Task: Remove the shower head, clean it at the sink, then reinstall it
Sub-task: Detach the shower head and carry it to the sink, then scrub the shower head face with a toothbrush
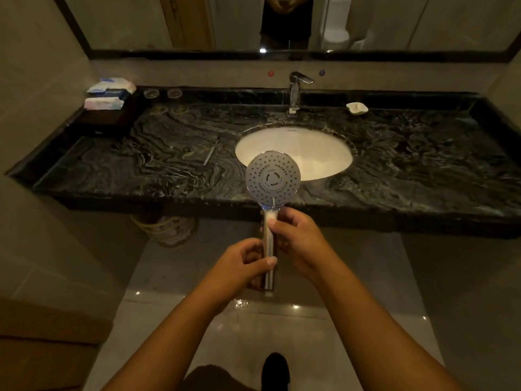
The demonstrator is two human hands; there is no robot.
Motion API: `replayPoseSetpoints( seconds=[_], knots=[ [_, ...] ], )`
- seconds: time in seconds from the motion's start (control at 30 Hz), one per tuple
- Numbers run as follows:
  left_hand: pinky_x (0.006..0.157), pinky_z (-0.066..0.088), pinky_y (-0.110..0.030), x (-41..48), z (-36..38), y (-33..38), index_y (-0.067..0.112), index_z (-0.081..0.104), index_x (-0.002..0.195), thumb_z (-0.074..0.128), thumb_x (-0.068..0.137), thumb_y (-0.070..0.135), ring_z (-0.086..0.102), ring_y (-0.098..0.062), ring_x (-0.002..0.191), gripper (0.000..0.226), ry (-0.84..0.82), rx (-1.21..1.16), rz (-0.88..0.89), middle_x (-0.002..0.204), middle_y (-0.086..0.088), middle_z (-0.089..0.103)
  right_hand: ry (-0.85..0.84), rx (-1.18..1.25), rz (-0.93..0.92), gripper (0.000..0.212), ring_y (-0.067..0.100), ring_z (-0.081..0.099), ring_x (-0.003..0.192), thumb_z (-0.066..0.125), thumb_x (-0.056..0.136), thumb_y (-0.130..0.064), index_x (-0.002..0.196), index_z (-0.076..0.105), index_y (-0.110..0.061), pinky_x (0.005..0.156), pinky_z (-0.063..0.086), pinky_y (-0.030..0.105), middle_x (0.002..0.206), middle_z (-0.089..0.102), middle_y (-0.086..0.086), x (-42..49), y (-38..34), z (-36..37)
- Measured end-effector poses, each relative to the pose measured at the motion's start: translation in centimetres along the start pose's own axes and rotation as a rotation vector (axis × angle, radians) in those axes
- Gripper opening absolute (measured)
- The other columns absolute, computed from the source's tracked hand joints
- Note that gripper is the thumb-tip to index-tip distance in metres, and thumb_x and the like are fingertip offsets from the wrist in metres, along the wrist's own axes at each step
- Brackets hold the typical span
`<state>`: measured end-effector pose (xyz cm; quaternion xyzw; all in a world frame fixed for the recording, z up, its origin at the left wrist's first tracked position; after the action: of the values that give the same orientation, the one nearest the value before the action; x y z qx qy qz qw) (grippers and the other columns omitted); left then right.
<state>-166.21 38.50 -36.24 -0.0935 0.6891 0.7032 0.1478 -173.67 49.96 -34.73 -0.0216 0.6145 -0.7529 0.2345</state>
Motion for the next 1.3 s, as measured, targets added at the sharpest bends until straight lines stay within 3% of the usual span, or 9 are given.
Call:
replayPoseSetpoints(
  seconds=[0.17, 0.33, 0.57, 0.73, 0.97, 1.07, 1.13, 1.2, 1.3],
  knots=[
    [0.066, 0.057, -0.033, 4.4, -0.6, 1.5, 0.017, 0.068, 0.110, 0.068, 0.091, 0.014, 0.069, -0.021, 0.085, 0.019, -0.014, -0.006, -0.026, 0.091, -0.009, 0.071, 0.006, 0.047, 0.010, 0.022, 0.020, 0.070, 0.093, 0.059, 0.096, -0.002, 0.111, 0.067, -0.015, 0.077, 0.058, 0.030, 0.099, 0.073, 0.007, 4.3, -0.7, -1.5],
    [0.069, 0.059, -0.033, 8.3, -2.2, 3.1, 0.009, 0.067, 0.114, 0.067, 0.091, 0.014, 0.070, -0.027, 0.086, 0.024, -0.010, -0.020, -0.023, 0.097, -0.025, 0.071, 0.001, 0.064, 0.013, 0.018, 0.021, 0.069, 0.089, 0.058, 0.097, -0.004, 0.110, 0.067, -0.013, 0.079, 0.058, 0.032, 0.095, 0.072, 0.008, 8.3, -1.4, -1.7],
    [0.066, 0.058, -0.024, 15.2, -6.6, 5.5, 0.008, 0.064, 0.117, 0.065, 0.091, 0.012, 0.075, -0.021, 0.089, 0.026, -0.057, -0.107, 0.005, 0.099, -0.016, 0.077, 0.013, -0.012, -0.039, 0.014, 0.028, 0.060, 0.073, 0.059, 0.098, -0.009, 0.109, 0.065, -0.004, 0.052, 0.047, 0.033, 0.084, 0.068, 0.009, 16.0, -2.9, -0.2],
    [0.077, 0.061, -0.037, 22.6, -12.5, 6.8, 0.010, 0.064, 0.118, 0.067, 0.090, 0.016, 0.073, -0.038, 0.095, 0.029, -0.161, -0.163, 0.018, 0.105, -0.019, 0.075, 0.036, -0.055, -0.028, 0.016, 0.029, 0.065, 0.083, 0.063, 0.096, -0.015, 0.111, 0.066, -0.009, 0.070, 0.052, 0.042, 0.089, 0.069, 0.009, 24.2, -3.6, 1.6],
    [0.071, 0.060, -0.039, 33.3, -22.3, 10.2, 0.013, 0.067, 0.115, 0.070, 0.088, 0.013, 0.074, -0.036, 0.088, 0.027, -0.256, -0.154, -0.029, 0.101, -0.021, 0.075, 0.105, -0.068, 0.038, 0.027, 0.026, 0.066, 0.076, 0.068, 0.090, -0.024, 0.108, 0.062, -0.005, 0.050, 0.051, 0.031, 0.094, 0.066, 0.014, 35.5, -5.7, 6.2],
    [0.061, 0.055, -0.027, 36.5, -25.5, 10.9, 0.011, 0.067, 0.111, 0.072, 0.087, 0.012, 0.073, -0.027, 0.080, 0.025, -0.271, -0.157, -0.076, 0.099, -0.025, 0.073, 0.103, -0.074, 0.060, 0.006, 0.018, 0.070, 0.084, 0.066, 0.094, -0.017, 0.094, 0.068, -0.023, 0.065, 0.055, 0.032, 0.090, 0.072, 0.001, 39.3, -5.5, 8.0],
    [0.065, 0.057, -0.032, 38.2, -27.3, 11.0, 0.011, 0.066, 0.112, 0.073, 0.086, 0.014, 0.073, -0.027, 0.081, 0.027, -0.287, -0.145, -0.094, 0.099, -0.025, 0.073, 0.097, -0.096, 0.084, 0.019, 0.020, 0.071, 0.090, 0.065, 0.096, -0.016, 0.085, 0.070, -0.030, 0.074, 0.057, 0.037, 0.090, 0.073, 0.000, 41.4, -5.0, 9.0],
    [0.078, 0.059, -0.042, 39.4, -28.8, 10.6, 0.014, 0.066, 0.115, 0.073, 0.087, 0.015, 0.074, -0.032, 0.092, 0.030, -0.301, -0.177, -0.104, 0.102, -0.021, 0.075, 0.113, -0.083, 0.096, 0.009, 0.028, 0.072, 0.098, 0.067, 0.095, -0.018, 0.098, 0.071, -0.025, 0.081, 0.058, 0.046, 0.099, 0.074, 0.007, 42.9, -4.7, 9.7],
    [0.085, 0.059, -0.048, 40.1, -30.6, 9.8, 0.020, 0.067, 0.117, 0.073, 0.085, 0.016, 0.072, -0.035, 0.098, 0.033, -0.283, -0.258, -0.108, 0.106, -0.018, 0.075, 0.086, -0.079, 0.128, 0.030, 0.032, 0.070, 0.096, 0.069, 0.090, -0.019, 0.118, 0.065, -0.011, 0.071, 0.057, 0.042, 0.107, 0.073, 0.012, 45.0, -4.3, 10.6]
  ],
)
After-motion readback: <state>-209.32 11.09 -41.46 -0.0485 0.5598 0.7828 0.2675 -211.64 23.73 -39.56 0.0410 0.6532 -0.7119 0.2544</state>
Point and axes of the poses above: each hand's wrist, its own x-axis towards the middle knuckle, its own z-axis out of the palm, y = z × x, the point moved 6 cm from there along x, towards the middle knuckle
